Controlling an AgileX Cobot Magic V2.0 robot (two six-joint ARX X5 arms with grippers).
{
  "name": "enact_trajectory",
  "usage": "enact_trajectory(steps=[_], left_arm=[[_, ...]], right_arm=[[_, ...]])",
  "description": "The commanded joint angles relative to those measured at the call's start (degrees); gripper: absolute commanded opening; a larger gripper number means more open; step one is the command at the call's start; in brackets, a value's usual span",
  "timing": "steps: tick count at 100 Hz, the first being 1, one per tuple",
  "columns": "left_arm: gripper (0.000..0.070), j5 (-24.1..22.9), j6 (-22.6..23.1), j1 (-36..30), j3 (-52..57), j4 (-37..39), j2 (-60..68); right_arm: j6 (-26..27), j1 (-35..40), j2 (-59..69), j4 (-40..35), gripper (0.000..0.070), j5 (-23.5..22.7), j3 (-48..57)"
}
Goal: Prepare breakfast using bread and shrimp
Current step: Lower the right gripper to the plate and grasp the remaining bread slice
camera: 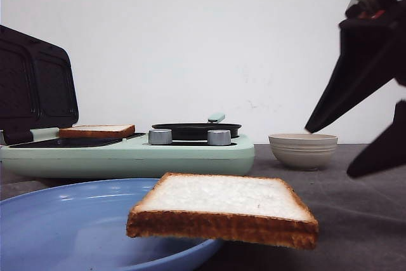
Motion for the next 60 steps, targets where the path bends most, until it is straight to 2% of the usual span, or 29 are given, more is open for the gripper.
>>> enact_trajectory(steps=[1, 32, 39, 49, 60], left_arm=[[0.0205, -0.1, 0.1, 0.0, 0.1, 0.5, 0.0], [0.0205, -0.1, 0.1, 0.0, 0.1, 0.7, 0.0], [0.0205, -0.1, 0.1, 0.0, 0.1, 0.7, 0.0], [0.0205, -0.1, 0.0, -0.1, 0.1, 0.7, 0.0], [0.0205, -0.1, 0.0, -0.1, 0.1, 0.7, 0.0]], right_arm=[[0.6, 0.9, 1.3, 0.8, 0.0449, -0.7, 0.3], [0.6, 4.0, 2.9, 2.5, 0.0448, -1.9, -2.5], [1.0, 4.2, 3.1, 5.0, 0.0449, -4.5, -4.5], [4.9, 4.2, 3.1, 11.6, 0.0448, -8.3, -7.7], [8.2, 4.2, 3.1, 16.8, 0.0448, -8.9, -9.9]])
